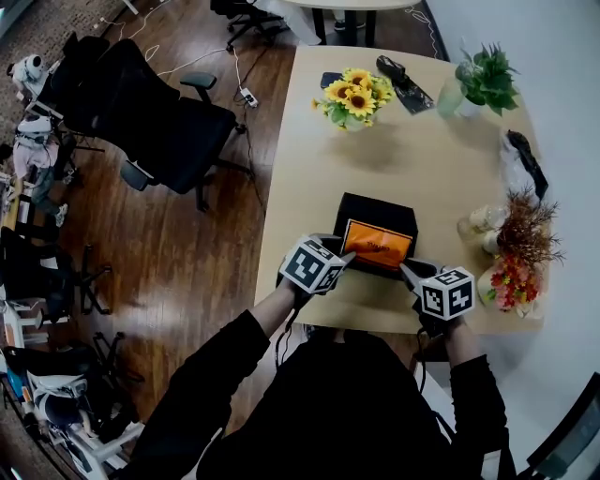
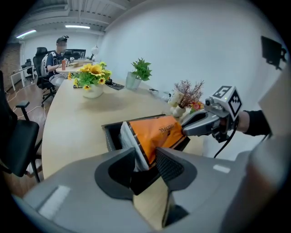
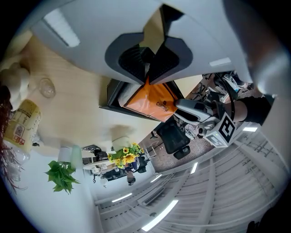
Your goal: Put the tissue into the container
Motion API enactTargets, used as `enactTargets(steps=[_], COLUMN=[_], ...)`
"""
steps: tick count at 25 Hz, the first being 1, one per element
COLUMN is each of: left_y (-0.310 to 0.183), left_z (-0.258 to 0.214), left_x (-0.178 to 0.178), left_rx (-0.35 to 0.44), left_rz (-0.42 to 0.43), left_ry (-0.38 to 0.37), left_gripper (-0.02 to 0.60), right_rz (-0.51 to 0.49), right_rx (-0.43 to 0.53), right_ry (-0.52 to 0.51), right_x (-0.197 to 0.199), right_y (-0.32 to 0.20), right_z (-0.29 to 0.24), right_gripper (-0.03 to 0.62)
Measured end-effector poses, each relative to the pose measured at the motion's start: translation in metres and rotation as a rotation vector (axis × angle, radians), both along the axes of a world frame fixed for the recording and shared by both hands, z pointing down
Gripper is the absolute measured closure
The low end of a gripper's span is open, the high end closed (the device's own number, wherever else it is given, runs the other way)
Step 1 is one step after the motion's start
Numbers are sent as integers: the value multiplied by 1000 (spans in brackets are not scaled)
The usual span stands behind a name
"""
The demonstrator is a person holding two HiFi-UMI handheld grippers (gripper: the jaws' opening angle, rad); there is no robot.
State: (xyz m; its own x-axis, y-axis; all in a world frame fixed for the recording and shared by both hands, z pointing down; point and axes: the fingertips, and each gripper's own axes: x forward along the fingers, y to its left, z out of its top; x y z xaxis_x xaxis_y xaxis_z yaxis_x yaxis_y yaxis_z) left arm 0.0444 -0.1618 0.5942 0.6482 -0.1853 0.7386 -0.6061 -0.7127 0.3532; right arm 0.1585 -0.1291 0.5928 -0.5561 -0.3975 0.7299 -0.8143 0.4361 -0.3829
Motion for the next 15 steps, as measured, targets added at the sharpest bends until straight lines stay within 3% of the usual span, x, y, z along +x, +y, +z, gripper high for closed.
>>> enactTargets(steps=[15], left_y=[3], left_z=[9], left_x=[1], left_rx=[-13], left_rz=[17], left_ry=[-93], left_gripper=[456], right_rz=[-17], right_rx=[-17], right_ry=[34], right_x=[1], right_y=[0], right_z=[8], right_gripper=[560])
